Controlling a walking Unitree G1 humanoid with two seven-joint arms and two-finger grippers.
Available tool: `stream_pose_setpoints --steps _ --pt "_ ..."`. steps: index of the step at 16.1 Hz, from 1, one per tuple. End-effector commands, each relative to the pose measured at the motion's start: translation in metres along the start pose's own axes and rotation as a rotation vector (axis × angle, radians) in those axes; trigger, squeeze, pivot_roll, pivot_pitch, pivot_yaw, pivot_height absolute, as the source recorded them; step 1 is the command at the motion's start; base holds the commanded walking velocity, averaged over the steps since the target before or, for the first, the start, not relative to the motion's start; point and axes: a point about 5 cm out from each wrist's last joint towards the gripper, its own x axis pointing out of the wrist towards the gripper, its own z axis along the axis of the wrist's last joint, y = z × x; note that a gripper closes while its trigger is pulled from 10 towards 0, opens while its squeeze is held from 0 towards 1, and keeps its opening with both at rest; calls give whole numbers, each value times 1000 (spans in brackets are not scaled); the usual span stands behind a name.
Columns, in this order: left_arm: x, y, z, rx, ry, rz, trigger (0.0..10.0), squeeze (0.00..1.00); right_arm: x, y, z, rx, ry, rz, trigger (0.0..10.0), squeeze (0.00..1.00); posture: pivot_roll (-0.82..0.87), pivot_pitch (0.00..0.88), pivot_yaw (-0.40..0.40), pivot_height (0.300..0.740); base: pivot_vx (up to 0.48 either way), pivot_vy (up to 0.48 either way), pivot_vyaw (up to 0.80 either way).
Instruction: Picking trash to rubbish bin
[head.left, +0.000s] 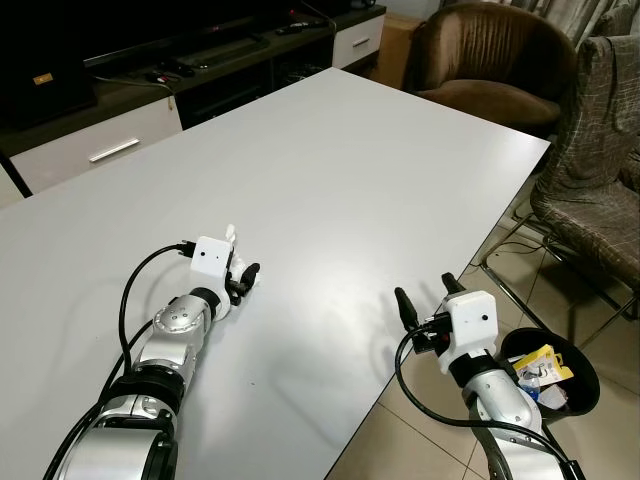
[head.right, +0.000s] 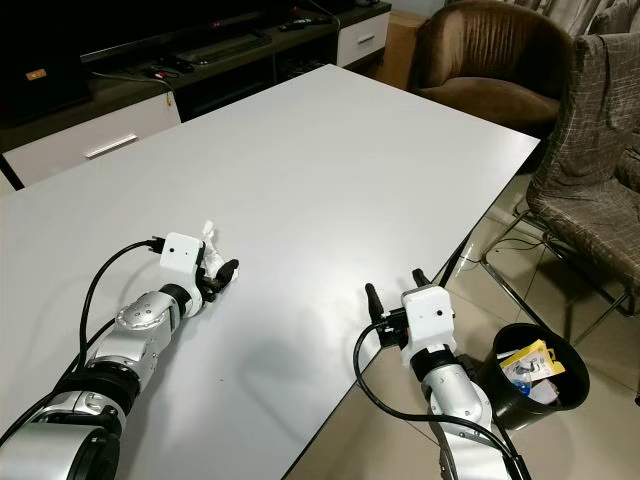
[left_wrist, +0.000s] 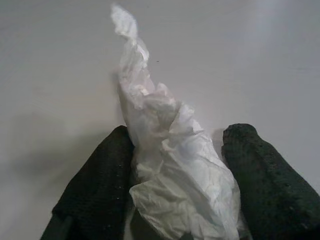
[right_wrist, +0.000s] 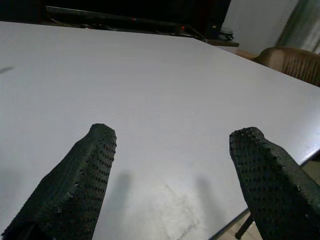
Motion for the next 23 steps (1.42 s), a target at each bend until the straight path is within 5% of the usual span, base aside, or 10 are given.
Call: stream_pose_setpoints --steps 1,12,16,20,21,23 --pt "-2 -4 -13 -13 52 -31 0 0 1 -1 1 4 5 3 10000 0 -83 0 -11 740 0 0 0" --pt "-4 -17 5 -135 -130 -74 0 0 6 0 0 3 9 1 10000 0 -70 0 -20 740 0 0 0" --pt "-22 -24 35 -227 -374 -126 0 0 6 -4 3 -1 -8 -27 10000 0 -61 0 -19 740 0 0 0" --pt "-45 -27 38 -198 -363 -119 0 0 7 -1 7 13 -31 -33 10000 0 -54 0 -17 740 0 0 0" --pt "-54 -30 32 -191 -345 -136 10000 0 6 -1 7 22 -31 -43 10000 0 -53 0 -15 740 0 0 0" --pt "-62 -33 22 -152 -311 -133 10000 0 5 -1 7 21 -30 -47 10000 0 -50 0 -17 740 0 0 0"
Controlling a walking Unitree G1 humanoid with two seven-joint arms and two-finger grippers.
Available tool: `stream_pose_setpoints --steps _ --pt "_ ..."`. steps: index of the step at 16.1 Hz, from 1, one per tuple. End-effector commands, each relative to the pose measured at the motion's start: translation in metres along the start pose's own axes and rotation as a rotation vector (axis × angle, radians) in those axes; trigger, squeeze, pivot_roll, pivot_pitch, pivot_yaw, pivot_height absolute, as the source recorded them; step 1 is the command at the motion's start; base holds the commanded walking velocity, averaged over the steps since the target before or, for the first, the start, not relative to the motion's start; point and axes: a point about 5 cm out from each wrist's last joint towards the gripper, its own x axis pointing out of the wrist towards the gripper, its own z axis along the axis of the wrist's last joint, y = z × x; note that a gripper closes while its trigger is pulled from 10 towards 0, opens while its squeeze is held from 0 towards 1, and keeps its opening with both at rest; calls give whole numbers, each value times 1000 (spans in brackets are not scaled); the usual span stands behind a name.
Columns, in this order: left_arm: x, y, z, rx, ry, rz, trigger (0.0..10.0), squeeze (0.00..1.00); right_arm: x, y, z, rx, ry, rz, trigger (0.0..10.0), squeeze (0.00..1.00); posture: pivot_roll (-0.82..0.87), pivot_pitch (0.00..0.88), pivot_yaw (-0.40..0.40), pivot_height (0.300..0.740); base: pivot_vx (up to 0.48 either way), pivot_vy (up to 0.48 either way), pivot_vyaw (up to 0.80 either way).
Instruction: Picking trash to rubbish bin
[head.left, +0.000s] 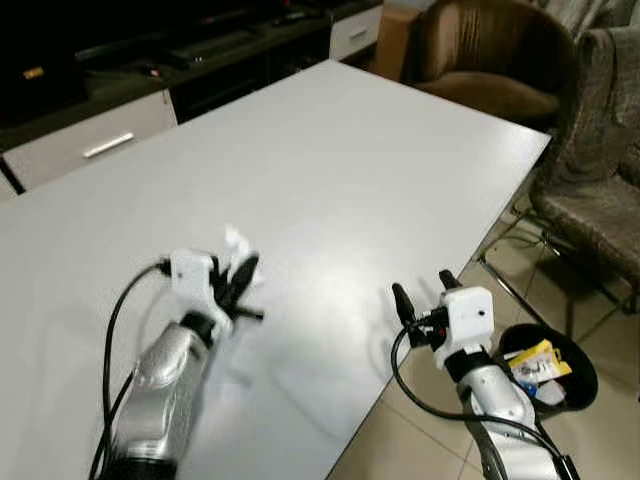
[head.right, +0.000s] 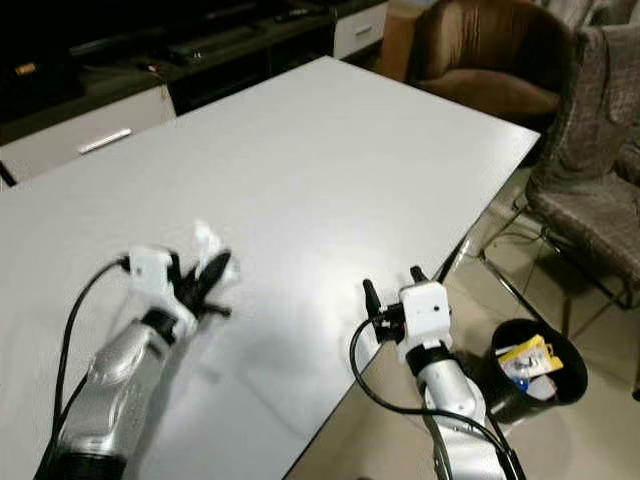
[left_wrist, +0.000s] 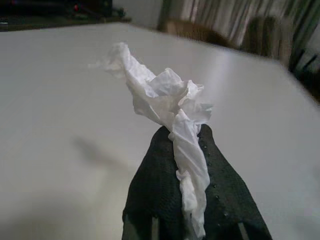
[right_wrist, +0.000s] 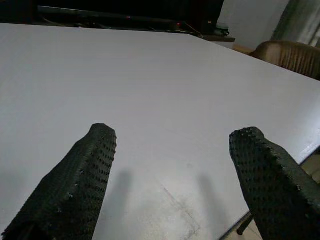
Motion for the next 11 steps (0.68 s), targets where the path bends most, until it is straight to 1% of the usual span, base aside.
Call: stream_pose_setpoints --steps 1,2,4,7,9,11 --pt "-4 -2 3 74 -1 15 10000 0 -1 -2 4 -2 -15 -11 10000 0 -50 0 -21 740 0 0 0" --pt "-6 -1 3 98 -7 37 10000 0 -1 -2 4 -2 -14 -9 10000 0 -49 0 -21 740 0 0 0" --pt "-6 -1 6 158 -8 69 10000 0 0 -1 3 -5 -12 -5 10000 0 -48 0 -20 740 0 0 0" --pt "-3 -6 8 188 6 45 10000 0 1 -1 4 -6 -15 -7 10000 0 -51 0 -14 740 0 0 0" --pt "-3 -8 6 210 13 39 10000 0 -2 -1 2 -6 -10 -9 10000 0 -53 0 -13 740 0 -323 0" --pt "-1 -8 8 211 8 47 10000 0 -2 -1 1 -5 -5 -10 10000 0 -46 0 -18 740 0 -420 0"
